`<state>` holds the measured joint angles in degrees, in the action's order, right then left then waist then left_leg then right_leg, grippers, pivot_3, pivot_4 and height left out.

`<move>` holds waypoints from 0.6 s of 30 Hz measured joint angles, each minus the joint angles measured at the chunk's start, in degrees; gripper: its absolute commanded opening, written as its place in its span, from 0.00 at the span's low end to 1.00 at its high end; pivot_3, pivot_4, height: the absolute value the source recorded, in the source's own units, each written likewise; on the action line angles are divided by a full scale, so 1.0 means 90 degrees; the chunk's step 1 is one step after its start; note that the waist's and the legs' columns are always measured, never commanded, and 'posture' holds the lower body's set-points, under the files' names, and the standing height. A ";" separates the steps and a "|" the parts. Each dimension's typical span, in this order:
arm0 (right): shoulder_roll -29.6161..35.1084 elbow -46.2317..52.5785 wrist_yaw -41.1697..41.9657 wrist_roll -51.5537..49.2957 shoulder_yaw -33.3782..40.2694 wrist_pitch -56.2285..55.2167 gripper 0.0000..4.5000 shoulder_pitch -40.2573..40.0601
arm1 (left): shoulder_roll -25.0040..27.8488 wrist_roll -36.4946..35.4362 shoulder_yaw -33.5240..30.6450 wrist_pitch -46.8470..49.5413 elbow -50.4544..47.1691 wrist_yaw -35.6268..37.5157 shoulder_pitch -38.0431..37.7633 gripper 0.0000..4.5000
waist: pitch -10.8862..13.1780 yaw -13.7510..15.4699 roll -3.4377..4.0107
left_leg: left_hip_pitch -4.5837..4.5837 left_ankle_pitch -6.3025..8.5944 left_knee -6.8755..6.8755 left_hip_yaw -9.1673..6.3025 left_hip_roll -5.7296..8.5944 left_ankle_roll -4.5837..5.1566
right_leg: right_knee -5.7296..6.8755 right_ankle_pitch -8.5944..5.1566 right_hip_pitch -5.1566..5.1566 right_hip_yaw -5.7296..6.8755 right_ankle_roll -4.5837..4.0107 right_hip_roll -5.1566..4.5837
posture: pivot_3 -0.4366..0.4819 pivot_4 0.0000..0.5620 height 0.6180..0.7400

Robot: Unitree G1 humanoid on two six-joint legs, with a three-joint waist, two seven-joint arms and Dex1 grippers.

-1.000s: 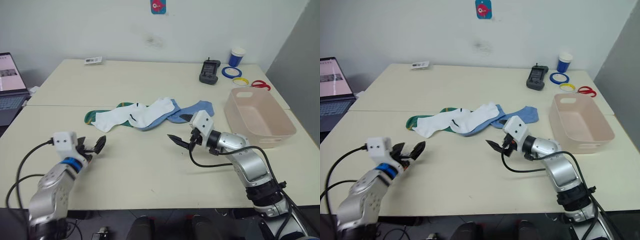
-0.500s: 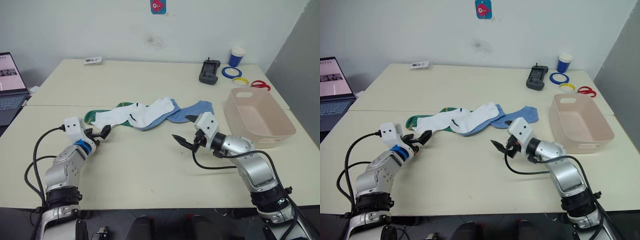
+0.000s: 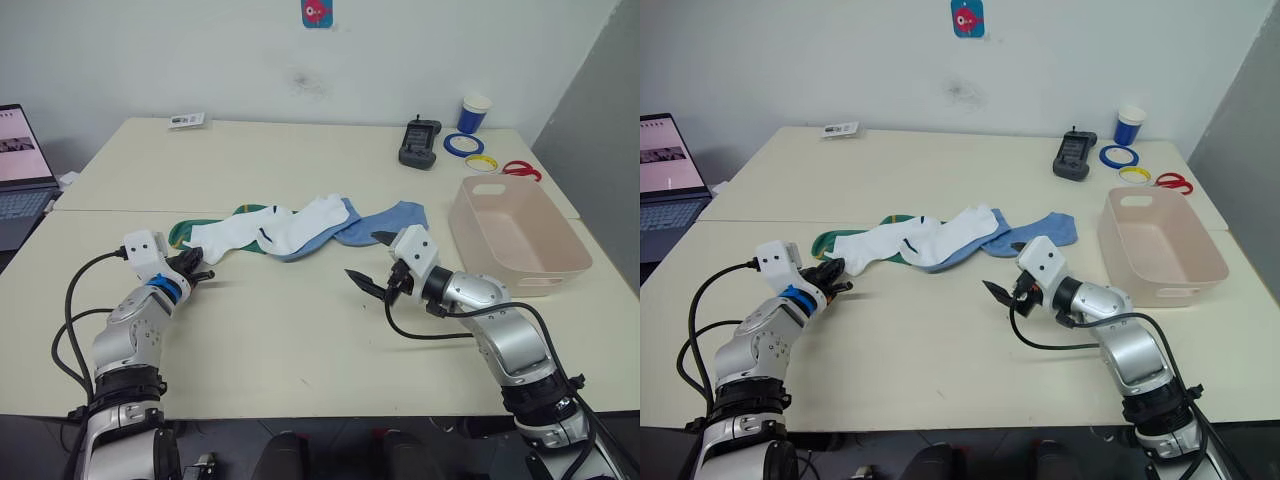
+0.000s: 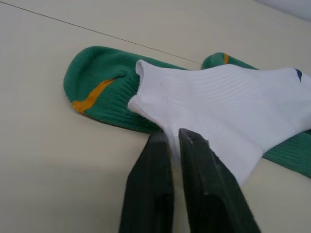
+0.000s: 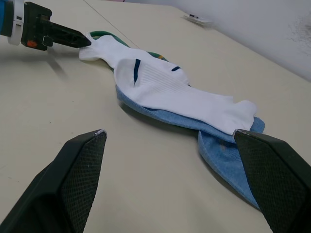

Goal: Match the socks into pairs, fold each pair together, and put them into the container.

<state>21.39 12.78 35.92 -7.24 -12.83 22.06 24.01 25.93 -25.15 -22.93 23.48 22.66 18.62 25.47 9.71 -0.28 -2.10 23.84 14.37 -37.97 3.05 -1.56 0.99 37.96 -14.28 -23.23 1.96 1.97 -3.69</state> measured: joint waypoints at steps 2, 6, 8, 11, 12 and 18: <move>-0.0005 0.0000 0.0000 0.0000 0.0000 0.0000 1.00 -0.0007 | 0.0000 -0.0006 -0.0001 -0.0015 -0.0002 -0.0001 -0.0003 0.01 | 0.0000 0.0000 0.0000 | 0.0000 0.0000 0.0000 0.0000 0.0000 0.0000 | 0.0000 0.0000 0.0000 0.0000 0.0000 0.0000 | 0.48 0.27 1.00; -0.0012 -0.0002 0.0001 0.0000 0.0000 0.0000 1.00 -0.0007 | -0.0001 -0.0075 -0.0005 -0.0018 -0.0226 0.0046 -0.0137 0.01 | 0.0000 -0.0005 0.0000 | 0.0000 0.0000 0.0000 0.0001 -0.0001 -0.0001 | 0.0000 0.0000 0.0000 0.0000 0.0000 0.0000 | 0.48 0.27 1.00; -0.0011 -0.0007 0.0002 0.0001 0.0000 -0.0001 1.00 -0.0007 | -0.0001 -0.0161 -0.0005 -0.0022 -0.0613 0.0177 -0.0368 0.01 | 0.0000 -0.0009 0.0000 | 0.0000 0.0000 0.0001 0.0001 -0.0003 -0.0002 | 0.0000 0.0000 0.0000 -0.0001 -0.0001 -0.0002 | 0.48 0.27 1.00; -0.0012 -0.0012 0.0004 0.0001 0.0001 -0.0006 1.00 -0.0007 | 0.0045 -0.0354 -0.0086 -0.0010 -0.1285 0.0391 -0.0764 0.01 | 0.0000 -0.0012 0.0000 | 0.0000 0.0000 0.0001 0.0001 -0.0006 -0.0003 | -0.0001 0.0001 -0.0001 -0.0001 -0.0003 -0.0007 | 0.48 0.27 1.00; -0.0010 -0.0016 0.0004 0.0001 0.0001 -0.0007 1.00 -0.0008 | 0.0124 -0.0393 -0.0123 -0.0005 -0.1488 0.0482 -0.0897 0.01 | 0.0000 -0.0016 0.0000 | -0.0001 0.0000 0.0001 0.0001 -0.0007 -0.0004 | -0.0001 0.0002 -0.0001 -0.0001 -0.0006 -0.0009 | 0.48 0.27 1.00; -0.0020 -0.0026 0.0007 0.0002 0.0013 -0.0015 1.00 -0.0036 | 0.0692 -0.0906 -0.0420 0.0440 -0.2770 0.0971 -0.1551 0.01 | 0.0001 -0.0010 0.0002 | -0.0001 0.0001 0.0001 0.0000 -0.0007 -0.0006 | -0.0004 0.0000 0.0000 0.0002 -0.0009 -0.0013 | 0.48 0.27 1.00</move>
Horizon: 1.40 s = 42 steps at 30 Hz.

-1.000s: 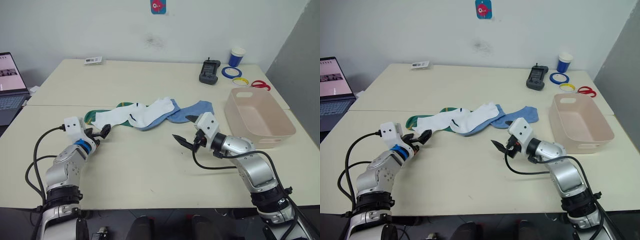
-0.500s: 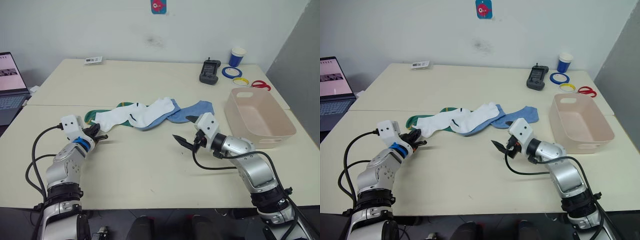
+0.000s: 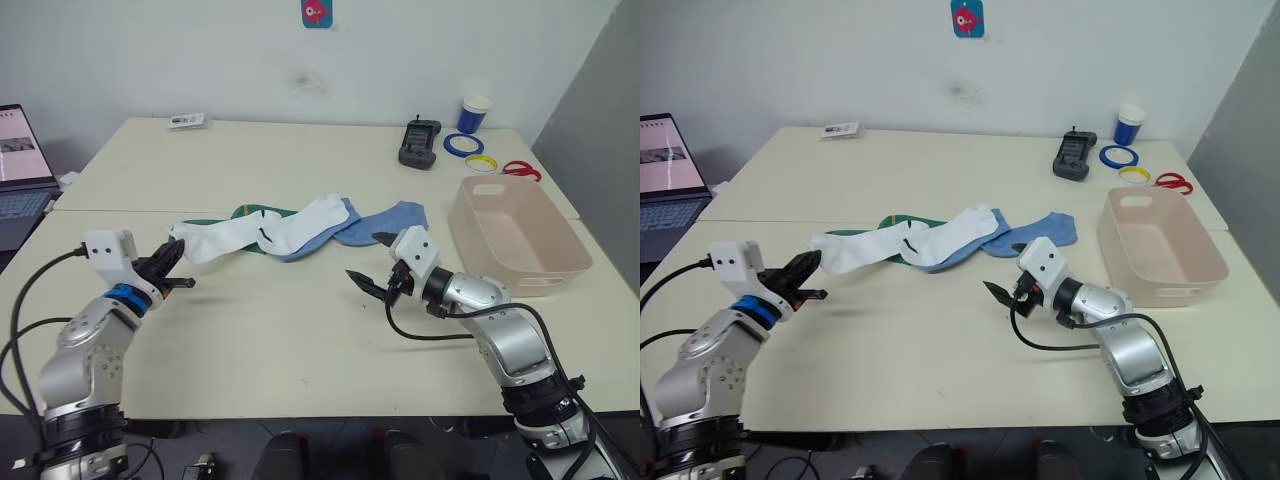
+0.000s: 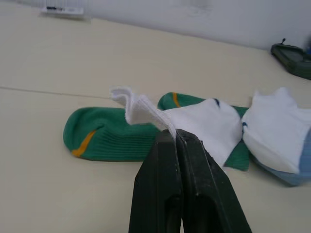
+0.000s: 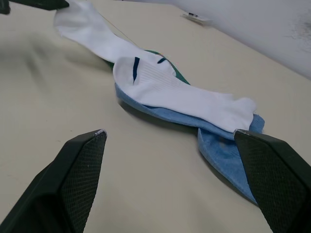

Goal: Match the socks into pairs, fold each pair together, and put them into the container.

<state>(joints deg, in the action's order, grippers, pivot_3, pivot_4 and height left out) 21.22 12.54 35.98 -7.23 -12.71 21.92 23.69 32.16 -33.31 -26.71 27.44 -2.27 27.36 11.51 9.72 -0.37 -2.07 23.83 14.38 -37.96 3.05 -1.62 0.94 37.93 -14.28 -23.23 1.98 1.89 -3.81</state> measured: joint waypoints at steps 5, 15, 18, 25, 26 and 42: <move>-0.0018 -0.0036 0.0013 0.0000 -0.0001 -0.0014 1.00 0.0000 | 0.0679 -0.0413 -0.0275 0.0472 -0.0413 0.0377 -0.0206 0.01 | 0.0001 0.0002 0.0000 | 0.0000 0.0000 0.0000 0.0001 -0.0002 0.0000 | -0.0002 -0.0002 -0.0001 0.0002 -0.0003 0.0012 | 0.48 0.27 1.00; -0.0163 -0.0312 0.0089 0.0000 -0.0043 -0.0210 1.00 0.0049 | 0.2029 -0.1353 -0.0629 0.1764 -0.0957 0.1280 -0.0216 0.01 | 0.0009 -0.0009 0.0009 | 0.0000 0.0000 0.0003 0.0001 -0.0003 -0.0002 | -0.0003 -0.0007 -0.0003 0.0003 -0.0010 0.0015 | 0.48 0.27 1.00; -0.0161 -0.0362 0.0133 0.0003 -0.0041 -0.0282 1.00 0.0056 | 0.2070 -0.1787 -0.0592 0.2309 -0.1430 0.1392 -0.0519 0.01 | 0.0011 -0.0022 0.0011 | 0.0000 -0.0002 0.0004 -0.0002 -0.0007 -0.0008 | -0.0002 -0.0007 -0.0003 0.0003 -0.0010 0.0014 | 0.48 0.27 1.00; -0.0132 -0.0405 0.0138 0.0049 -0.0030 -0.0323 1.00 0.0055 | 0.0805 -0.2335 -0.0279 0.2816 -0.2341 0.0459 -0.1211 0.01 | 0.0015 -0.0010 0.0019 | -0.0001 -0.0011 0.0005 -0.0004 -0.0005 -0.0026 | 0.0000 -0.0007 -0.0001 -0.0004 -0.0010 0.0012 | 0.48 0.27 1.00; -0.0111 -0.0405 0.0138 0.0052 -0.0015 -0.0324 1.00 0.0040 | 0.0608 -0.2433 -0.0224 0.2887 -0.2487 0.0349 -0.1421 0.01 | 0.0015 -0.0017 0.0019 | 0.0000 -0.0011 0.0005 -0.0003 -0.0006 -0.0025 | 0.0000 -0.0007 -0.0003 -0.0006 -0.0010 0.0012 | 0.48 0.27 1.00; 0.0091 -0.0402 0.0156 0.0075 0.0039 -0.0319 1.00 -0.0043 | -0.0225 -0.2136 0.2724 0.2836 -0.3452 0.0448 -0.1678 0.21 | 0.0014 0.0003 0.0021 | -0.0002 -0.0011 0.0005 -0.0022 -0.0016 -0.0024 | 0.0004 -0.0025 0.0000 -0.0009 -0.0041 0.0054 | 0.48 0.27 1.00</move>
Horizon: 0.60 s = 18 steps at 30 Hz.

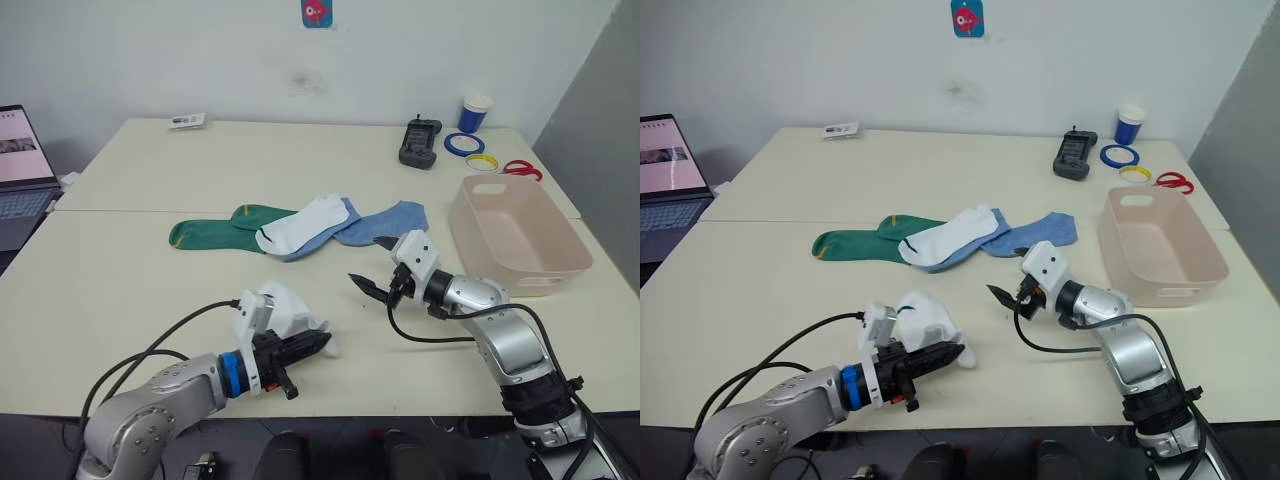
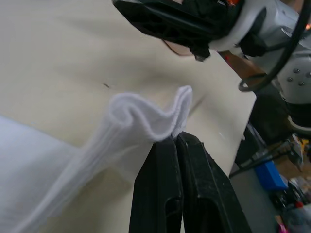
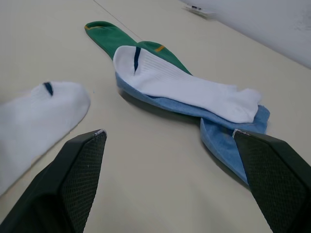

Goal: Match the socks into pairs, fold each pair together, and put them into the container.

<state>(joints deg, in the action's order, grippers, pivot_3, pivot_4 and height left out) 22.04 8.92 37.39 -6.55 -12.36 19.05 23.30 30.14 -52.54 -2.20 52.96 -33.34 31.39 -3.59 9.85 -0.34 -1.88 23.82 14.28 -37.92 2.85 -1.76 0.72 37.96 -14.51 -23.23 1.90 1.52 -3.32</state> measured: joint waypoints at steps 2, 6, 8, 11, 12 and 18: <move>0.0025 0.0000 0.0000 0.0000 0.0007 0.0002 1.00 -0.0031 | 0.0157 0.0087 0.0047 -0.0019 0.0004 0.0135 -0.0057 0.35 | 0.0000 0.0000 0.0000 | 0.0000 0.0000 0.0000 -0.0012 -0.0006 0.0000 | 0.0003 -0.0008 0.0000 0.0006 -0.0014 0.0009 | 0.48 0.27 1.00; 0.0095 0.0007 0.0006 -0.0001 0.0010 0.0007 1.00 -0.0163 | 0.0580 0.0052 0.0001 0.0032 0.0000 0.0457 -0.0286 0.65 | 0.0001 0.0008 0.0001 | 0.0000 0.0000 0.0002 -0.0027 -0.0009 0.0001 | 0.0008 -0.0017 0.0001 0.0013 -0.0029 0.0012 | 0.48 0.27 1.00; 0.0176 0.0044 0.0029 -0.0006 0.0011 0.0011 1.00 -0.0226 | 0.1053 -0.0172 -0.0173 0.0151 -0.0067 0.0753 -0.0504 0.80 | 0.0001 0.0001 0.0001 | 0.0001 0.0001 0.0002 -0.0028 -0.0013 0.0000 | 0.0008 -0.0019 0.0000 0.0014 -0.0031 0.0014 | 0.48 0.27 1.00; 0.0319 0.0126 0.0150 -0.0045 0.0063 0.0018 1.00 -0.0283 | 0.1898 -0.0594 -0.0723 0.0360 -0.0291 0.1315 -0.0918 1.00 | 0.0007 0.0003 0.0008 | 0.0001 0.0001 0.0004 -0.0031 -0.0017 0.0000 | 0.0007 -0.0022 -0.0002 0.0018 -0.0036 0.0014 | 0.48 0.27 1.00; 0.0393 0.0179 0.0202 -0.0069 0.0070 0.0018 1.00 -0.0297 | 0.2216 -0.0775 -0.0991 0.0443 -0.0378 0.1540 -0.1022 1.00 | 0.0009 0.0005 0.0013 | 0.0000 0.0000 0.0005 -0.0033 -0.0016 0.0000 | 0.0005 -0.0023 0.0000 0.0019 -0.0036 0.0014 | 0.48 0.27 1.00; 0.1110 0.0693 0.1092 -0.0497 0.0065 0.0274 1.00 -0.0828 | 0.3360 -0.0700 -0.1761 0.0127 0.0396 0.2774 -0.0356 1.00 | 0.0029 0.0117 0.0053 | -0.0001 0.0000 0.0001 -0.0051 0.0001 0.0000 | -0.0003 -0.0039 0.0001 0.0042 -0.0016 0.0011 | 0.48 0.27 1.00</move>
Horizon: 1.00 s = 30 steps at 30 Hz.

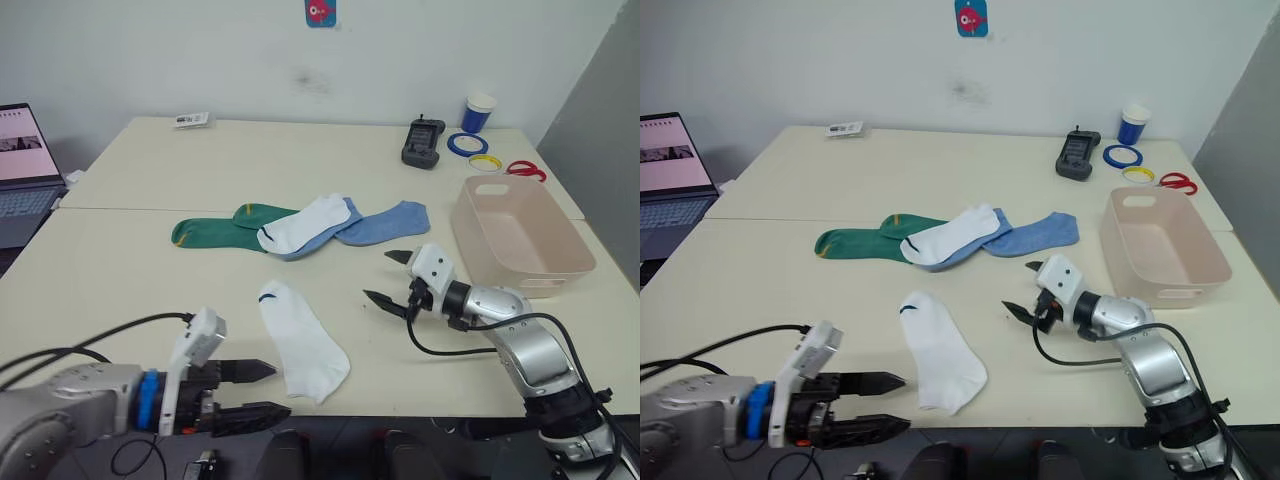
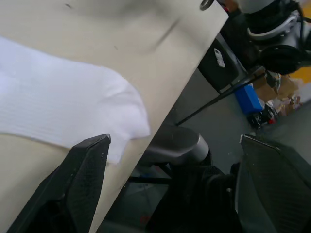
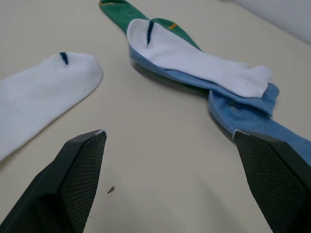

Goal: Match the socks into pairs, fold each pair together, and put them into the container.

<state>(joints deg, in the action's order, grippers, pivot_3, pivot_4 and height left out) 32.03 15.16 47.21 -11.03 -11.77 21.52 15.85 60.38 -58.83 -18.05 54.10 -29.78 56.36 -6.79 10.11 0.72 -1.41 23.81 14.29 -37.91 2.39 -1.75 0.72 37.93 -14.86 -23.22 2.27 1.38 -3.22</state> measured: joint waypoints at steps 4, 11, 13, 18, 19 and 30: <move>0.0327 0.0357 0.0776 -0.0365 -0.0467 0.0401 1.00 -0.0433 | -0.0409 0.1711 0.0761 -0.1377 0.2127 -0.0089 0.2043 1.00 | -0.0002 0.0063 0.0011 | 0.0001 0.0000 0.0001 -0.0003 0.0010 0.0001 | 0.0003 0.0004 0.0016 -0.0012 -0.0004 0.0016 | 0.48 0.27 1.00; 0.0217 0.0524 0.1131 -0.0429 -0.1148 0.0834 1.00 -0.0137 | -0.1538 0.3782 0.2364 -0.3186 0.4551 0.0145 0.3371 1.00 | 0.0007 -0.0074 -0.0012 | 0.0010 0.0000 -0.0001 0.0001 0.0005 0.0002 | 0.0009 0.0018 0.0000 -0.0013 -0.0019 0.0030 | 0.48 0.27 1.00; 0.0150 0.0475 0.1142 -0.0352 -0.1313 0.0790 1.00 -0.0035 | -0.1693 0.4031 0.2571 -0.3409 0.4787 0.0251 0.3438 1.00 | 0.0008 -0.0082 -0.0013 | 0.0011 0.0000 0.0000 -0.0005 -0.0001 0.0002 | 0.0012 0.0017 -0.0001 -0.0009 -0.0019 0.0031 | 0.48 0.27 1.00; -0.0105 0.0166 0.1161 -0.0172 -0.1683 0.0757 0.96 0.0109 | -0.2006 0.4546 0.2706 -0.3841 0.5530 0.0371 0.3816 0.96 | 0.0008 -0.0082 -0.0015 | 0.0011 -0.0001 -0.0004 -0.0010 -0.0005 0.0001 | 0.0016 0.0007 0.0003 -0.0004 -0.0001 0.0030 | 0.48 0.27 1.00; -0.0161 0.0116 0.1180 -0.0172 -0.1745 0.0760 0.91 0.0124 | -0.2020 0.4595 0.2718 -0.3869 0.5574 0.0415 0.3861 0.91 | 0.0008 -0.0083 -0.0015 | 0.0011 -0.0001 -0.0006 -0.0009 -0.0004 0.0001 | 0.0018 0.0007 0.0003 -0.0006 -0.0001 0.0030 | 0.48 0.27 1.00; -0.0443 -0.0631 0.1280 0.0095 -0.1845 0.0308 0.08 0.0479 | -0.2253 0.4835 0.2720 -0.3875 0.5623 0.0719 0.3950 0.16 | 0.0007 -0.0091 -0.0016 | 0.0011 -0.0001 -0.0007 -0.0011 -0.0006 0.0001 | 0.0020 0.0018 0.0004 -0.0005 -0.0018 0.0023 | 0.48 0.27 1.00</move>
<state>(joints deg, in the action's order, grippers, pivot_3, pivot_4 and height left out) 28.04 9.48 58.74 -10.17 -28.37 24.29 20.16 40.10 -15.32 6.43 19.22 20.82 62.84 28.76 10.17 -0.10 -1.56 23.91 14.28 -37.97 2.29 -1.80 0.73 38.12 -14.70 -23.19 2.23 1.22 -3.01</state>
